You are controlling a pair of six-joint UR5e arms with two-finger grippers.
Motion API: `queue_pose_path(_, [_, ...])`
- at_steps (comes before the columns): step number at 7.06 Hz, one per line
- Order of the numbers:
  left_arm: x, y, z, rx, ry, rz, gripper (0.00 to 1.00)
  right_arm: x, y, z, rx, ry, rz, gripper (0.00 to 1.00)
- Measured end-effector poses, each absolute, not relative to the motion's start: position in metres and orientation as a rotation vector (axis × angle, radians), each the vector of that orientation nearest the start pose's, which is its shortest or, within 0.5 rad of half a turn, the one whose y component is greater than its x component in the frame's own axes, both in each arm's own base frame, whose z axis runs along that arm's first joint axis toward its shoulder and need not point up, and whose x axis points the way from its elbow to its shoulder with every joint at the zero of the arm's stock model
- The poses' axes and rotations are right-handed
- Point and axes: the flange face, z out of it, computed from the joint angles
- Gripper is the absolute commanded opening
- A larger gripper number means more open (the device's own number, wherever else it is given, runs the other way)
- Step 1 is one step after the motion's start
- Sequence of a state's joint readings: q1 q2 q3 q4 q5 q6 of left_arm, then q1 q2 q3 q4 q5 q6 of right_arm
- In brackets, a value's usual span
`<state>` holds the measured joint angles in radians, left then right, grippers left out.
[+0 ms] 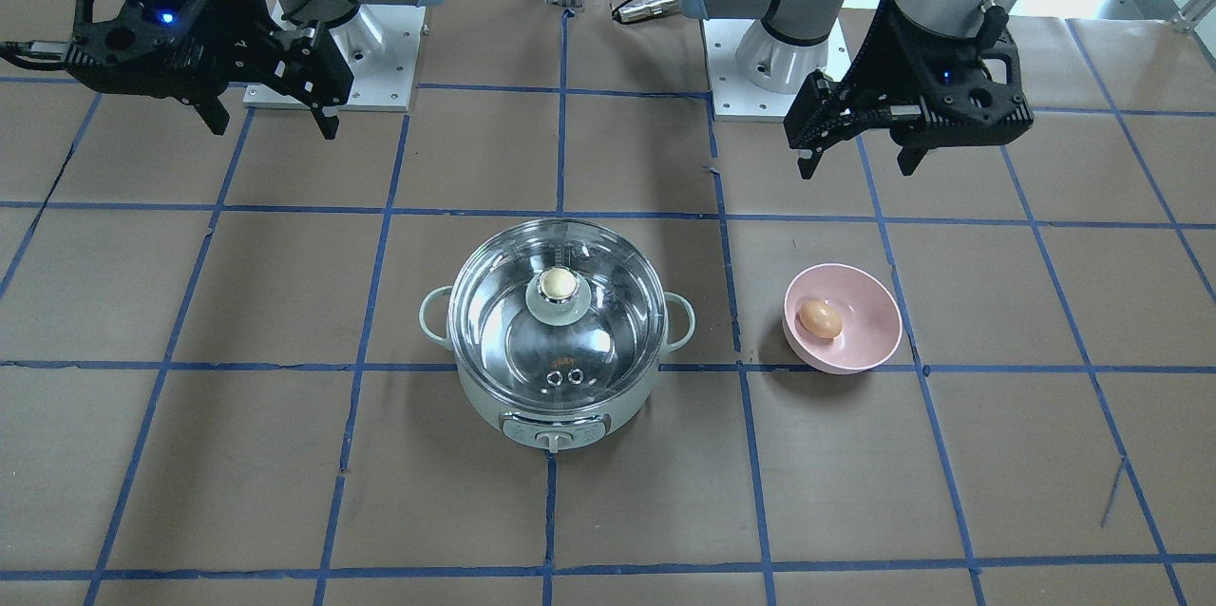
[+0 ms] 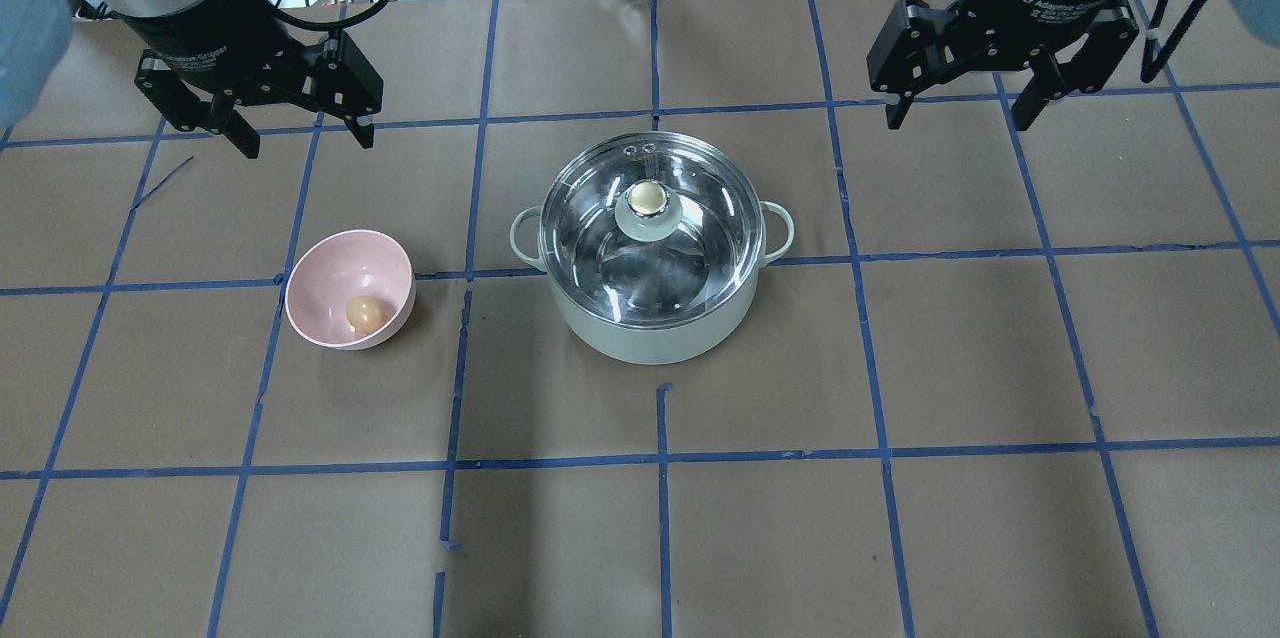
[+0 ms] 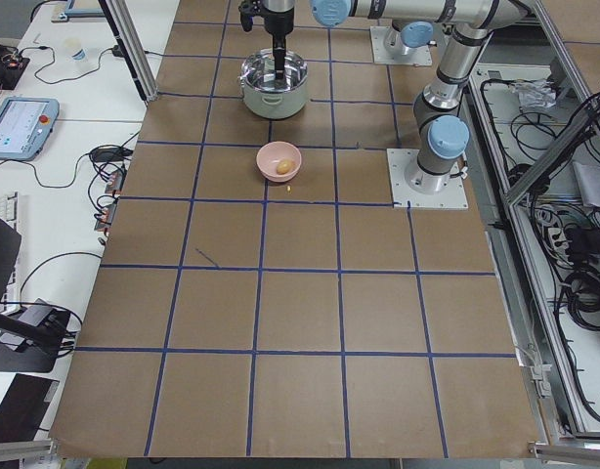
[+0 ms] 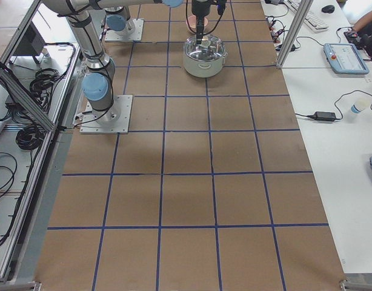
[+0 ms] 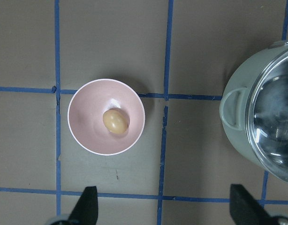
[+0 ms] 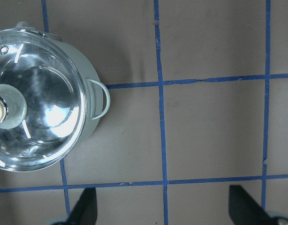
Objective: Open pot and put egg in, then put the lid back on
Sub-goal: 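Move the left gripper over the egg while the right reaches the lid knob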
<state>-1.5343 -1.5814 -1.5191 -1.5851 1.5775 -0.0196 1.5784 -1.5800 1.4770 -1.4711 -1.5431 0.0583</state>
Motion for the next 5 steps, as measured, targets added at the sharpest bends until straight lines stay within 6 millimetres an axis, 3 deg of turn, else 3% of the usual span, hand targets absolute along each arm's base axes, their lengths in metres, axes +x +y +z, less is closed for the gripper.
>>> queue_pose_path(3, [-0.114,-0.501,0.497,-0.085,3.124,-0.013,1.0,0.14,-0.485,0.529,0.074,3.113,-0.005,1.0])
queue_pose_path(5, [-0.096,-0.505,0.484,-0.149,3.121,0.009,1.0,0.143,-0.484,0.526,0.056,3.109,0.002,1.0])
